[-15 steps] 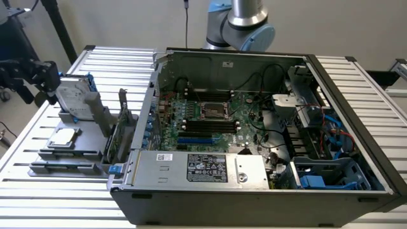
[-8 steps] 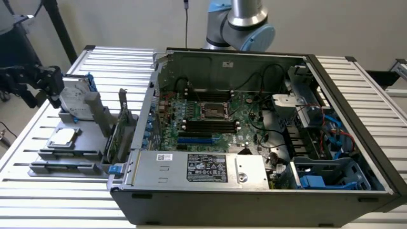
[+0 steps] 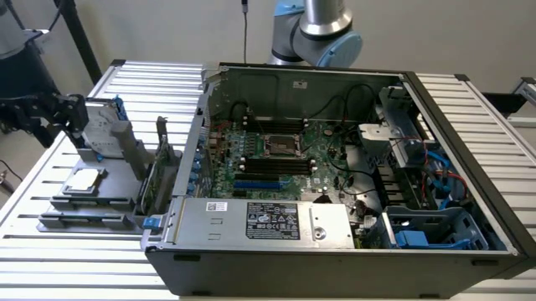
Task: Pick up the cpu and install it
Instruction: 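Pick up the cpu and move it towards the insertion slot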
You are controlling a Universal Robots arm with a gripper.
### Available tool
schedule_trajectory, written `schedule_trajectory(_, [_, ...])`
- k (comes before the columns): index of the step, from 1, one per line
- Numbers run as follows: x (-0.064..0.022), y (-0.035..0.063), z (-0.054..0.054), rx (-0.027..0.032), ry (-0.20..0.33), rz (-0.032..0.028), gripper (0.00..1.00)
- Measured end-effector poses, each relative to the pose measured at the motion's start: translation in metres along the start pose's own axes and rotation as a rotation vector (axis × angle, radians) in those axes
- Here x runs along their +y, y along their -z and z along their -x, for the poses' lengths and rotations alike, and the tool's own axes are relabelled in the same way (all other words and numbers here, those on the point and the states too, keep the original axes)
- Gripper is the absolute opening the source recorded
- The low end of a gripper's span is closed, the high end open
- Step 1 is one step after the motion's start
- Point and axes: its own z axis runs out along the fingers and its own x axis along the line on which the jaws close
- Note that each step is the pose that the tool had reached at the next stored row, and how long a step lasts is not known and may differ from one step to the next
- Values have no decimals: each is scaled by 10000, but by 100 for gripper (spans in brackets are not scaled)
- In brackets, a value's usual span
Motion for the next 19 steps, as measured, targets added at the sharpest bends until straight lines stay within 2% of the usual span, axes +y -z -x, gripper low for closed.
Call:
schedule_trajectory(6, [-24,-109,-1,4,134,3,60])
schedule_trajectory(13, [-98,-238,-4,13,171,5,60])
schedule_trajectory(19, [-141,-325,-3,100,172,19,60])
